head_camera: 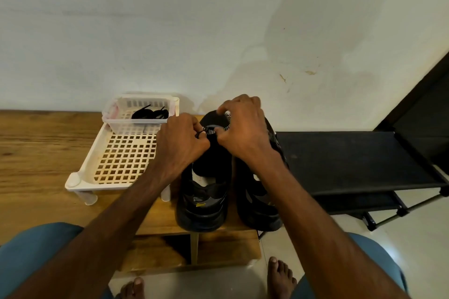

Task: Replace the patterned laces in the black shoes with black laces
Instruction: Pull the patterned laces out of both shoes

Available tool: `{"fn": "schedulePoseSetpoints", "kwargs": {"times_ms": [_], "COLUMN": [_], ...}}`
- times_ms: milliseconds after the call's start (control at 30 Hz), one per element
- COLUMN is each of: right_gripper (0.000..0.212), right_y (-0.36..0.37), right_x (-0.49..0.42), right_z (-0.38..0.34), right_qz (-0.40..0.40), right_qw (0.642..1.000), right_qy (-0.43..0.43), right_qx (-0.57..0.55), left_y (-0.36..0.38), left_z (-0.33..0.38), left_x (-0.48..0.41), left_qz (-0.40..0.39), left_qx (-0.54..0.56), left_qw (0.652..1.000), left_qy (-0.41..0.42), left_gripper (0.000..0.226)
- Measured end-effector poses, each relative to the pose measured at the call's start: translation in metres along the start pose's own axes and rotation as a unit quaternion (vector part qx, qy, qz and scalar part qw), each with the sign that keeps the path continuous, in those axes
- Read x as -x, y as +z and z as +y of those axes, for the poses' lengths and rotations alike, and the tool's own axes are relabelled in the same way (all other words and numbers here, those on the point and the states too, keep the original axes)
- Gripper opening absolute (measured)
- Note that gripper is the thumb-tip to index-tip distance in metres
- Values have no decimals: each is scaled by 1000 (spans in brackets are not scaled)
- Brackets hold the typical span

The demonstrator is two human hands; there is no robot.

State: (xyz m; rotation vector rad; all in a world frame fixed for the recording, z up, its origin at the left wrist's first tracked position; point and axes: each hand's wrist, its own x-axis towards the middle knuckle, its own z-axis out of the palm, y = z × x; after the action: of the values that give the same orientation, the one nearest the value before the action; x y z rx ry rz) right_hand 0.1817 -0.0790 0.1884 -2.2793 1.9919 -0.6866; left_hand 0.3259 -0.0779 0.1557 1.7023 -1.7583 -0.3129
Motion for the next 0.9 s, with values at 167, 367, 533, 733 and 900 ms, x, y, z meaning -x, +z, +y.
{"fn": "schedulePoseSetpoints", "kwargs": {"times_ms": [167, 367, 533, 733, 900], "right_gripper": [29, 17, 5, 12, 8], "right_y": [25, 25, -10, -29, -7], "right_x": [-10, -22, -18, -11, -16], "right_z": [-13, -12, 10, 46, 35], "right_qz": [-54, -43, 180, 214, 53], "right_qw": [994, 998, 970, 963, 986], "right_qy": [-7, 2, 61, 98, 84], "right_qx": [92, 37, -153, -133, -135], "left_y": [-1, 1, 1, 4, 3], "left_z": [-1, -1, -1, 3, 5], "left_x": [-2, 0, -1, 2, 4], "left_qz": [-7, 14, 20, 8, 2], "left_qx": [-1, -20, -37, -35, -28], "left_qw": [1000, 1000, 999, 999, 1000], "left_qy": [16, 7, 7, 12, 7], "left_gripper": [12, 11, 15, 15, 16]}}
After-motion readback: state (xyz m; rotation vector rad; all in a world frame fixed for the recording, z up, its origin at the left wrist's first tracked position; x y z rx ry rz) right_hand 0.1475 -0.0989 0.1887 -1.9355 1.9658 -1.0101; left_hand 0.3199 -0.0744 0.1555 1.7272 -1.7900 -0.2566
